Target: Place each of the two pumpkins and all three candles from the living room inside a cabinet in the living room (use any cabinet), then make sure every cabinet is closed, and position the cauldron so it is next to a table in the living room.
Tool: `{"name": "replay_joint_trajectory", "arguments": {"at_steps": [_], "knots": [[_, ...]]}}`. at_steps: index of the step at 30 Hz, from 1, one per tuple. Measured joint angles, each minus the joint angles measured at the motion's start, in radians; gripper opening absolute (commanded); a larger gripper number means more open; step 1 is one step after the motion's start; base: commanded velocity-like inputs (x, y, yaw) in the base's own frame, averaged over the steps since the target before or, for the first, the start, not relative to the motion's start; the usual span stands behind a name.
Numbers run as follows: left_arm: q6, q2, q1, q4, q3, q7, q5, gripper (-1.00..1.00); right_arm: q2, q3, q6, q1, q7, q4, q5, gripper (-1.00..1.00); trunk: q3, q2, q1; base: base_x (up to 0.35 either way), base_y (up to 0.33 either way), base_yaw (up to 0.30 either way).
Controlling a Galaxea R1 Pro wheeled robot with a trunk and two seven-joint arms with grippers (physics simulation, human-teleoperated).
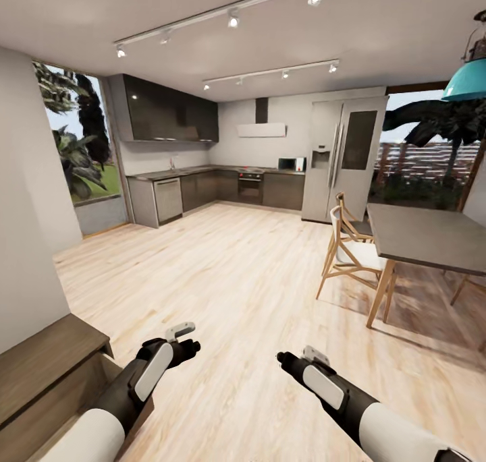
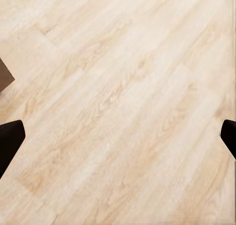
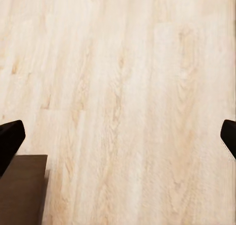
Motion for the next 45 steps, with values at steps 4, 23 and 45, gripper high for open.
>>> {"name": "replay_joint_trajectory", "arguments": {"at_steps": [4, 23, 45], "knots": [[-0.001, -0.003, 0.0, 0.0, 0.0, 0.0, -0.002, 1.0, 0.0, 0.0, 0.0, 0.0, 0.005, 0.004, 0.0, 1.0, -0.003, 0.0, 0.0, 0.0, 0.0, -0.25], [0.0, -0.011, 0.0, 0.001, -0.012, -0.002, -0.008, 1.0, 0.0, 0.0, -0.001, 0.0, 0.007, 0.02, 0.0, 1.0, -0.014, 0.0, 0.0, 0.016, 0.0, -0.259], [0.0, -0.032, 0.0, 0.001, -0.087, 0.0, -0.008, 1.0, 0.0, 0.0, -0.004, 0.0, 0.012, 0.077, 0.0, 1.0, -0.018, 0.0, 0.0, 0.296, -0.088, -0.271]]}}
